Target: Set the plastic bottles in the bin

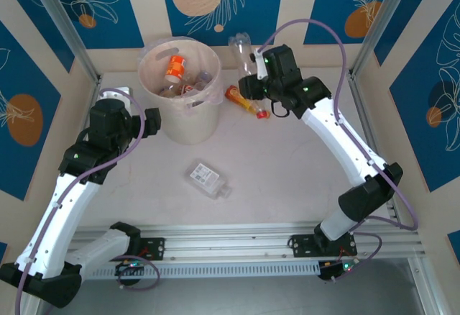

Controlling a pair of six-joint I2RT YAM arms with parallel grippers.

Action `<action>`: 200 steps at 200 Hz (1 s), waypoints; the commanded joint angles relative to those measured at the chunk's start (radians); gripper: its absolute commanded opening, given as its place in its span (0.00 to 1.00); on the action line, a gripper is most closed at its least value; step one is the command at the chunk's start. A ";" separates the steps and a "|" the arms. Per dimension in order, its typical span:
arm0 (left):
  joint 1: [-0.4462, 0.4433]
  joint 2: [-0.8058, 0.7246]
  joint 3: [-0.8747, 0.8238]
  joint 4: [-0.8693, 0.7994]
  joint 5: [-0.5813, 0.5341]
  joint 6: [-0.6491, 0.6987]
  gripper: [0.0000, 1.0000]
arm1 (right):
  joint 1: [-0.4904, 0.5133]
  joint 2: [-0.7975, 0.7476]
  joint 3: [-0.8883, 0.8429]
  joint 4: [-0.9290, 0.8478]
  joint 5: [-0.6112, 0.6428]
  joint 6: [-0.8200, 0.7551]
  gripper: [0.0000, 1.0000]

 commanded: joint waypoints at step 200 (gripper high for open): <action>0.006 -0.018 0.008 0.014 -0.144 -0.017 0.99 | 0.127 0.783 0.930 0.377 -0.392 0.037 0.54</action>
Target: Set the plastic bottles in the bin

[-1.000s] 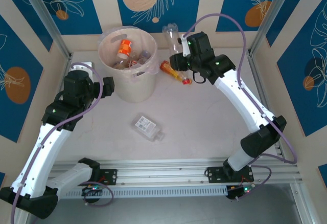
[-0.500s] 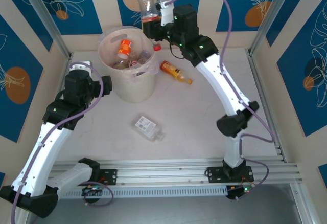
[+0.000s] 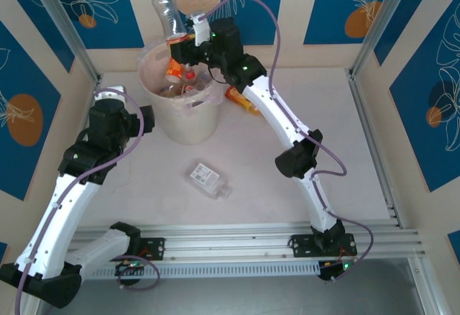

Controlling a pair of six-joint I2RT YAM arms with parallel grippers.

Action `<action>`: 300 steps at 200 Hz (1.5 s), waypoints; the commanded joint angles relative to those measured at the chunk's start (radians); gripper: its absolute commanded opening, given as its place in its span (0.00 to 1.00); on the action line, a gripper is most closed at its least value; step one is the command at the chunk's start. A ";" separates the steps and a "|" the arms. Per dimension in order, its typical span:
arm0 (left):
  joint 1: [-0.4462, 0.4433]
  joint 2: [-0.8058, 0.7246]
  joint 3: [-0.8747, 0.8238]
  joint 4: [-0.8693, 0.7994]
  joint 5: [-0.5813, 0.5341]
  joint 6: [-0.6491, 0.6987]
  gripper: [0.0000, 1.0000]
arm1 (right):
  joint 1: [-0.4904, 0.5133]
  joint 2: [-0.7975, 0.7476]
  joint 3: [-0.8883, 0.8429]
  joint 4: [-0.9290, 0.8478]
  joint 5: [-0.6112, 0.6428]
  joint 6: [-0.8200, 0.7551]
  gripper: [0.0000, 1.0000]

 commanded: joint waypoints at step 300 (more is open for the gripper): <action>0.006 -0.017 0.035 -0.007 -0.036 0.010 0.99 | 0.079 -0.016 -0.038 -0.115 0.185 -0.017 0.79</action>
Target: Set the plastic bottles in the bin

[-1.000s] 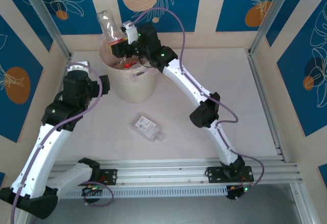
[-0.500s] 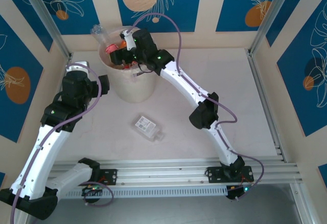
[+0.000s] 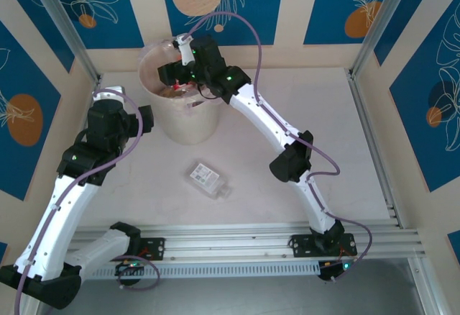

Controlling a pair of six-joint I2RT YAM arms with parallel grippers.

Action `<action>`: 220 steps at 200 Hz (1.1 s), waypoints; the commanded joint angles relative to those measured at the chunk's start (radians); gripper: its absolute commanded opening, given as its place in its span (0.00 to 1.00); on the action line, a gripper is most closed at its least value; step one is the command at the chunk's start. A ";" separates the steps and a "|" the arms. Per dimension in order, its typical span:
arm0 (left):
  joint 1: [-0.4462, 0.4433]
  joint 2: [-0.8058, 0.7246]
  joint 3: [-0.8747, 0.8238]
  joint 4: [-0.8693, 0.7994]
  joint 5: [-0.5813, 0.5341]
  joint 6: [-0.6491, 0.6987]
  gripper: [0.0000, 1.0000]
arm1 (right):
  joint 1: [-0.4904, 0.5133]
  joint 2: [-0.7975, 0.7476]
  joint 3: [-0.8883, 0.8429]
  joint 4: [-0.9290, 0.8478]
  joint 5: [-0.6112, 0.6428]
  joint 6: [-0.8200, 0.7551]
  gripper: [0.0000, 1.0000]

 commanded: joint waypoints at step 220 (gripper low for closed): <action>0.006 -0.017 0.023 0.006 0.027 -0.009 1.00 | -0.424 -0.349 -0.450 -0.310 0.023 -0.040 0.91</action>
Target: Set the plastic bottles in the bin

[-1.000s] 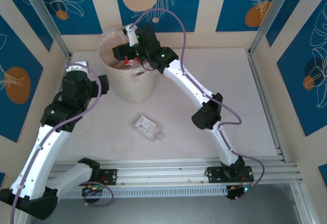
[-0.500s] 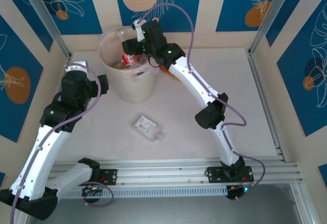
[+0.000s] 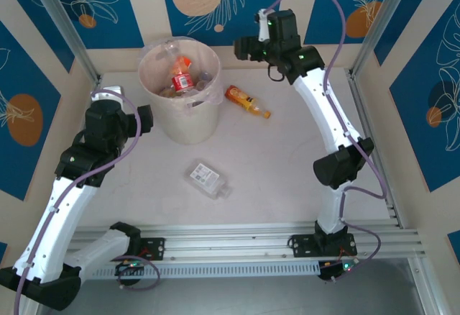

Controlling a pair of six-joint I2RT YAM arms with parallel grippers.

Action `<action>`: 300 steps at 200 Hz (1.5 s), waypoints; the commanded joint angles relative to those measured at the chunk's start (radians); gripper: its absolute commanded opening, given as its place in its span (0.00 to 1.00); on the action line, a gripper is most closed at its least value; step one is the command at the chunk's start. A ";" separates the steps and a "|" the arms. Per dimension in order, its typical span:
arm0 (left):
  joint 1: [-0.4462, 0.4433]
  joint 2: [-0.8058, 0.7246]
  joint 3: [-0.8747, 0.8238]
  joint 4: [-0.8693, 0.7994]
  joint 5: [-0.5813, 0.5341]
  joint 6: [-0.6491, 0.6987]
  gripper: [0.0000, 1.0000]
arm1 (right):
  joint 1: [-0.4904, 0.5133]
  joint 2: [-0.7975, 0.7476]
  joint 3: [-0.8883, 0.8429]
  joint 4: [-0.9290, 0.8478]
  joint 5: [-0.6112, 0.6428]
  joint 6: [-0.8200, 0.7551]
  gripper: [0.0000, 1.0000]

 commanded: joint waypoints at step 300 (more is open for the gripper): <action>0.005 -0.028 0.014 -0.031 -0.049 -0.007 0.99 | -0.081 0.662 0.174 -0.176 -0.171 -0.347 0.95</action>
